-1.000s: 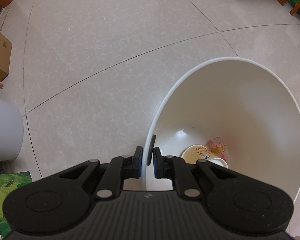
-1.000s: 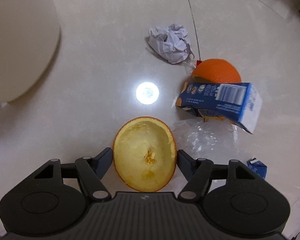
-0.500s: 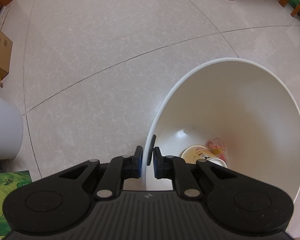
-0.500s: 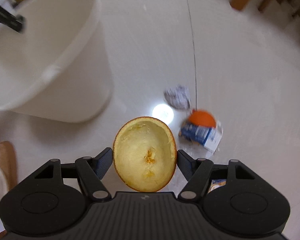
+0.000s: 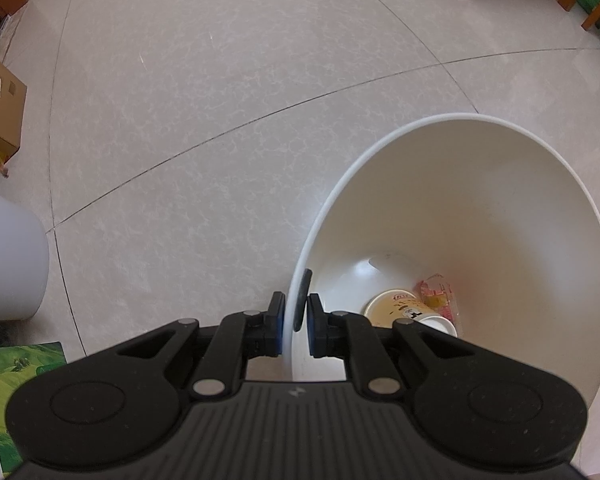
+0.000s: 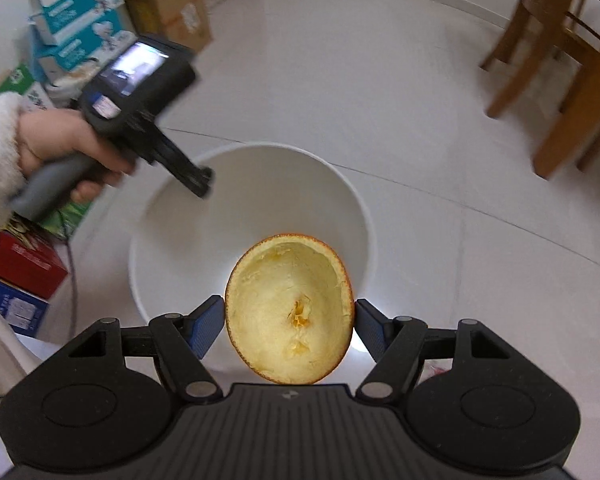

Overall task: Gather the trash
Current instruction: 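Carry the orange peel over the bin and release it with the right gripper, then lower the right gripper to the orange and grasp it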

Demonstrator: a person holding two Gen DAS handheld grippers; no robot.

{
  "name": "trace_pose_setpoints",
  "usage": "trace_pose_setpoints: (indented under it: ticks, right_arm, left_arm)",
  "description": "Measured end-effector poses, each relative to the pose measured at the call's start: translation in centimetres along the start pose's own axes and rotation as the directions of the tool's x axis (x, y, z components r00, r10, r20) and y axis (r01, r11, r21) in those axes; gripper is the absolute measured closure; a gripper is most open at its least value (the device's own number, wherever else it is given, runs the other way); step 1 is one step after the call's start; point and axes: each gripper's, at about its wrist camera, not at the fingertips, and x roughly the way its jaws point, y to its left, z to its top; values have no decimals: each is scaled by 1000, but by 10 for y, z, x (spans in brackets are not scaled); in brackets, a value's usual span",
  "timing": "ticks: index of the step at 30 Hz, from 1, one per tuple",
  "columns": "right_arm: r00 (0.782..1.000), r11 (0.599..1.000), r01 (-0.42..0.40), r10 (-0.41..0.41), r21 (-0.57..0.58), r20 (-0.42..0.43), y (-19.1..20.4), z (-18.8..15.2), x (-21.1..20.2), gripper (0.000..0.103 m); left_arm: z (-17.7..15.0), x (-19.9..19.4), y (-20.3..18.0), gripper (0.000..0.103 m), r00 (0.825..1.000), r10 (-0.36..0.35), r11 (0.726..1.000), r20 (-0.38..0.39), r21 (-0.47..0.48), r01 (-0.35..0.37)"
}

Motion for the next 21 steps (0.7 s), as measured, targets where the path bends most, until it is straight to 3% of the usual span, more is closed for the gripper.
trace_pose_setpoints:
  ticks: [4,9,15,21]
  right_arm:
    - [1000,1000,-4,4,-14,16,8,4,-3,14]
    - [999,999,32,-32,38,9,-11,-15,-4,12]
    - [994,980,104,-105,167,-3,-55,-42,3,10]
    - [975,930,223,-213,291,-65,-115,-89,30,8]
  left_arm:
    - [0,0,2,94,1000,-4,1000,0,-4,4]
    - [-1,0,3,94,1000,-9,1000,2,-7,9]
    - [-1,1,4,94,1000,-8,1000,1,-8,8]
    - [-1,1,3,94,1000,-5,1000,3,-4,5]
